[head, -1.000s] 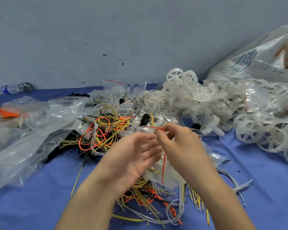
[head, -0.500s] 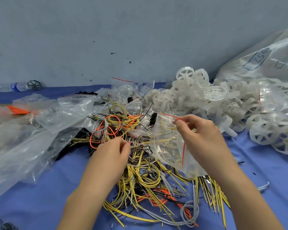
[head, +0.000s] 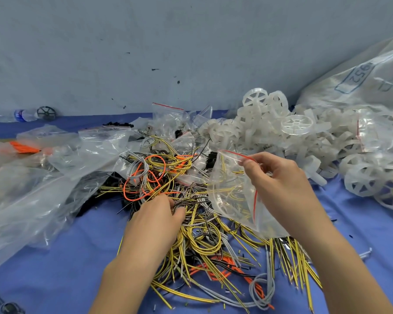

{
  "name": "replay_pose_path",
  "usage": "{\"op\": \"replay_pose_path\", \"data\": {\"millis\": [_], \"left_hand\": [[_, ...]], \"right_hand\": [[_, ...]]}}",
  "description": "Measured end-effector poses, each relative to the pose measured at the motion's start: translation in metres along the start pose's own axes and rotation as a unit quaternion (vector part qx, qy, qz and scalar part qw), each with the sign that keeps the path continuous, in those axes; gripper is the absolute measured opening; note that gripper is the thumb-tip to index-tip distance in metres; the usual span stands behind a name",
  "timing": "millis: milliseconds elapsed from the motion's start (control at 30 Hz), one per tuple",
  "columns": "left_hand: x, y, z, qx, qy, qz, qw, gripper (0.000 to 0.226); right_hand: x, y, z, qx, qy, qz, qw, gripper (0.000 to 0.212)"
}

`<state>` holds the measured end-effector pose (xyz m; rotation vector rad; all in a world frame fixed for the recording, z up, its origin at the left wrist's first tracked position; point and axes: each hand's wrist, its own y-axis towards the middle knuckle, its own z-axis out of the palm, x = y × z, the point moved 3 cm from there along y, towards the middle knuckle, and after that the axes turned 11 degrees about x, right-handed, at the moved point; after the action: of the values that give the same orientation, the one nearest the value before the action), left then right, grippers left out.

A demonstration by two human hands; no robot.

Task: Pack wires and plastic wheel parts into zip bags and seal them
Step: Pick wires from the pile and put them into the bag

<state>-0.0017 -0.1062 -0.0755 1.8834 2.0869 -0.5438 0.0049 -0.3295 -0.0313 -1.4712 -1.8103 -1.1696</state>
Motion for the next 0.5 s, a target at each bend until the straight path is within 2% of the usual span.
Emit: {"op": "replay_pose_path", "data": {"millis": [267,500], "left_hand": [[-0.006,0.002,0.000,-0.020,-0.056,0.012,0.998,0.040],[0.000,0.003,-0.021,-0.094,-0.116,0.043,0.988,0.022]], "right_hand": [[0.000,-0.001,0.001,0.007,0.003,0.003,1.000,0.019],[-0.001,-0.001,-0.002,0.015,0.009,0.005,1.000,0.019]]}}
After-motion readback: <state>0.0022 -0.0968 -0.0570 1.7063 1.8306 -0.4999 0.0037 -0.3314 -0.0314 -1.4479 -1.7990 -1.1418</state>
